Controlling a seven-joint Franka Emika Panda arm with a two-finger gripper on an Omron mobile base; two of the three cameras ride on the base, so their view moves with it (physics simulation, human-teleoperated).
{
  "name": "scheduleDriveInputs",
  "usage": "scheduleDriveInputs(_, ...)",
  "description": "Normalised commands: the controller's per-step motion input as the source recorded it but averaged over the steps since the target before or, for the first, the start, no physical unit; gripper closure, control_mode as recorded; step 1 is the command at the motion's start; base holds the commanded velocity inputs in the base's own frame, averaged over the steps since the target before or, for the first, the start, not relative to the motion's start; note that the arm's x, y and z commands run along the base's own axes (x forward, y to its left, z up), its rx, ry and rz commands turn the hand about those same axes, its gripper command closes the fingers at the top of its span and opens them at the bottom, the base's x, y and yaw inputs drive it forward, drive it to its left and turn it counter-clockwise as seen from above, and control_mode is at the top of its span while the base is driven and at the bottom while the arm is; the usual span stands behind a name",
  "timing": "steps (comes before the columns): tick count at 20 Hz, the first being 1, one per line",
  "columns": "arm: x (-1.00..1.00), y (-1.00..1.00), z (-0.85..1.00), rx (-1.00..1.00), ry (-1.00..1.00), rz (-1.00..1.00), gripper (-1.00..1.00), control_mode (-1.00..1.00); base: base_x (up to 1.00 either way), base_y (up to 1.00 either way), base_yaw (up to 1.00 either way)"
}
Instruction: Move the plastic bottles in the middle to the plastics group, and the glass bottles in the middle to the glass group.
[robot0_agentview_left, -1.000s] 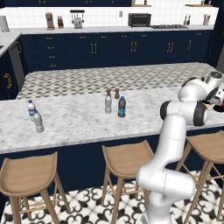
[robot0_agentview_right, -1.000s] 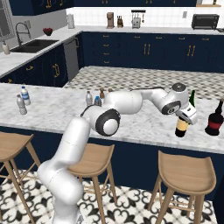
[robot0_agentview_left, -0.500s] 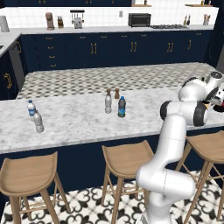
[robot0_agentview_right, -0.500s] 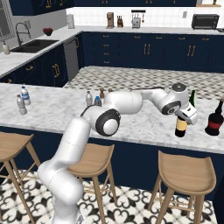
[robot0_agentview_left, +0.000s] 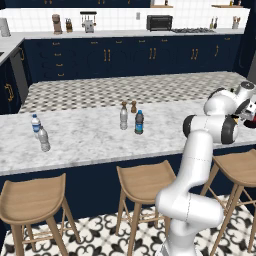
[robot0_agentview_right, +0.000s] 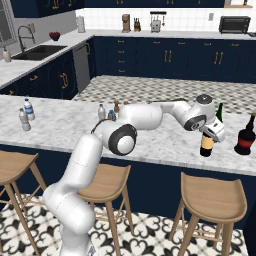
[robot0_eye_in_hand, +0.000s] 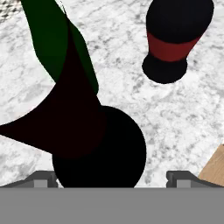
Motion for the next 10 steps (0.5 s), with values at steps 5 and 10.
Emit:
scheduleDriveInputs(5, -0.24, 0.32, 0.00, 0.00, 0.00, 0.00, -1.00, -1.00, 0.00, 0.00, 0.00)
scheduleDriveInputs(10, -0.32, 0.23, 0.00, 0.00, 0.00, 0.00, -1.00, -1.00, 0.00, 0.00, 0.00)
